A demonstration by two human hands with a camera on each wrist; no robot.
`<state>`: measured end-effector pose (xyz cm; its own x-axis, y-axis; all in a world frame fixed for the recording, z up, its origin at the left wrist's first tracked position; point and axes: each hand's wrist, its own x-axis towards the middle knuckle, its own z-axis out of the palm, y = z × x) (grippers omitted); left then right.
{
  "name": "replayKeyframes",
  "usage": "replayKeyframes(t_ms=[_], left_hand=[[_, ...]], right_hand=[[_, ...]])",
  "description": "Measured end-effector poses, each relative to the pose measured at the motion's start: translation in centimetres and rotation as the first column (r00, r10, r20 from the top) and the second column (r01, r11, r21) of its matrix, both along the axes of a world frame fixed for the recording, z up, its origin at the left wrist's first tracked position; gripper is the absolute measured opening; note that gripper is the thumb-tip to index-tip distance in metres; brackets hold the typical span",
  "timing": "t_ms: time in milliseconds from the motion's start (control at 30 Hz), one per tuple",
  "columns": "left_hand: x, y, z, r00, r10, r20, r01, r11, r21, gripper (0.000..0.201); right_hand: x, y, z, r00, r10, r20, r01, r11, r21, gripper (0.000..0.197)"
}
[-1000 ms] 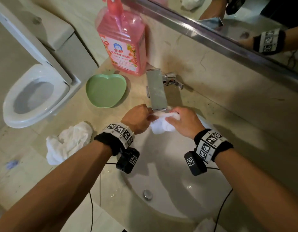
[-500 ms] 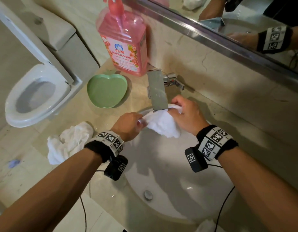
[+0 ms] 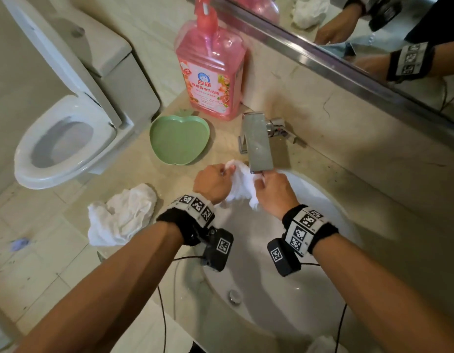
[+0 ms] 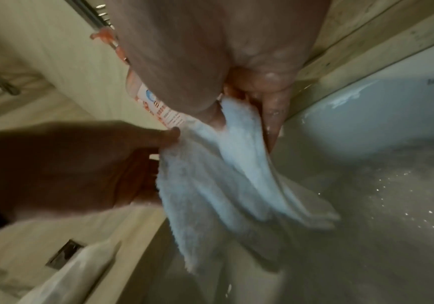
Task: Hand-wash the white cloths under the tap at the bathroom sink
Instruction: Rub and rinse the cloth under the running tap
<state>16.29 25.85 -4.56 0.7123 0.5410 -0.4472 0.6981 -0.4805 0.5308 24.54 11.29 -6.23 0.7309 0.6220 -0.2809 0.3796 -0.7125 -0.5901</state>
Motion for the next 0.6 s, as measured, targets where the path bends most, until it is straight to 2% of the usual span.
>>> replayKeyframes(t_ms=[67, 167, 233, 300, 400, 467, 533, 600], left_hand=[[0.4, -0.1, -0.3, 0.988, 0.145, 0.058, -0.132, 0.973, -0.190, 0.040], [0.7, -1.1, -0.7, 0.911, 0.406, 0.065, -0.314, 0.789, -0.528, 0.032], [1.1, -1.7, -0.9, 0.868, 0.495, 0.031, -0.377, 0.699, -0.607, 0.025], [1.5, -2.4, -0.9, 0.836, 0.549, 0.021, -0.411, 0.650, -0.639, 0.023], [1.9, -2.7, -1.0, 0.825, 0.562, 0.056, -0.429, 0.689, -0.585, 0.019], [2.0, -2.6, -0.9, 0.845, 0.524, 0.111, -0.404, 0.759, -0.510, 0.012], [2.2, -2.3, -0.6, 0.925, 0.329, 0.191, -0.259, 0.912, -0.317, 0.012], [2.4, -1.8, -0.4, 0.979, 0.118, 0.168, -0.098, 0.988, -0.122, 0.020]], right_hand=[[-0.8, -0.4, -0.2, 0.998, 0.061, -0.001, -0.061, 0.998, -0.012, 0.027], [-1.4, -0.8, -0.7, 0.997, 0.045, -0.063, -0.042, 0.998, 0.044, 0.025], [-1.5, -1.0, -1.1, 0.988, -0.019, -0.153, 0.035, 0.994, 0.100, 0.022], [-1.7, -1.1, -1.5, 0.969, -0.052, -0.243, 0.088, 0.987, 0.138, 0.028], [-1.7, -1.4, -2.1, 0.966, -0.042, -0.254, 0.076, 0.989, 0.124, 0.054], [-1.3, -1.8, -2.5, 0.981, 0.016, -0.196, -0.003, 0.998, 0.068, 0.057], [-0.9, -2.2, -2.7, 0.985, 0.131, -0.115, -0.131, 0.991, 0.008, 0.047], [-0.6, -2.6, -2.7, 0.974, 0.222, -0.036, -0.223, 0.974, -0.038, 0.039]])
